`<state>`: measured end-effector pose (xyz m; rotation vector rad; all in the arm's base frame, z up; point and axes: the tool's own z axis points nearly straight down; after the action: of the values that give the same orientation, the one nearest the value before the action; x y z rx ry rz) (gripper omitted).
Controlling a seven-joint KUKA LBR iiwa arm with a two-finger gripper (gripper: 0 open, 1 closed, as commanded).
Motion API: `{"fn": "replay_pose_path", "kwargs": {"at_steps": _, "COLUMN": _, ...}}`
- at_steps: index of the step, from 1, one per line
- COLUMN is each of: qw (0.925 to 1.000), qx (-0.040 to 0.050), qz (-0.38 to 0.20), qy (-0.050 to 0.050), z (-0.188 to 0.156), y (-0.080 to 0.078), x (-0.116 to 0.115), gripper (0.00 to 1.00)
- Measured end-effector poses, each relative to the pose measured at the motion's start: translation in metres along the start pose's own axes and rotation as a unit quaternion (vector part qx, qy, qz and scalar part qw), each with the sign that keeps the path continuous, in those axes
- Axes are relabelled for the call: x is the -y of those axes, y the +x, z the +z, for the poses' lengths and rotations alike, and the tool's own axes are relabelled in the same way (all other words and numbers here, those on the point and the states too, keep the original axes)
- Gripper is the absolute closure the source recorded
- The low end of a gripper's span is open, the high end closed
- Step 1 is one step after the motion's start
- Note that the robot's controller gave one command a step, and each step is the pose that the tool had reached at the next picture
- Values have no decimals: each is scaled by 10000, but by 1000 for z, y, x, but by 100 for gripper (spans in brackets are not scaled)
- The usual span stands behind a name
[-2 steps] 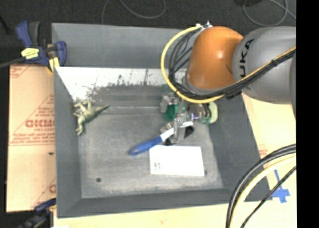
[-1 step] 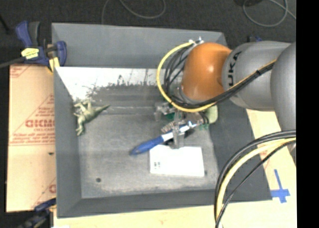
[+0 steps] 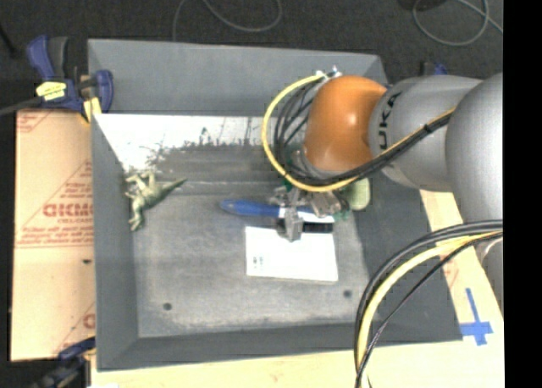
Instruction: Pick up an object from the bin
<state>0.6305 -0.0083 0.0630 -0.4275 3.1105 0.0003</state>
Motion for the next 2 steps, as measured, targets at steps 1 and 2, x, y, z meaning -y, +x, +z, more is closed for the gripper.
{"fn": "replay_pose_path", "kwargs": {"at_steps": 1, "qw": 10000, "qx": 5, "qz": 4, "qy": -1, "z": -3, "y": -1, "x": 0, "gripper": 100}}
{"fn": "replay_pose_path", "kwargs": {"at_steps": 2, "qw": 10000, "qx": 7, "qz": 7, "qy": -1, "z": -5, "y": 0, "x": 0, "gripper": 100}}
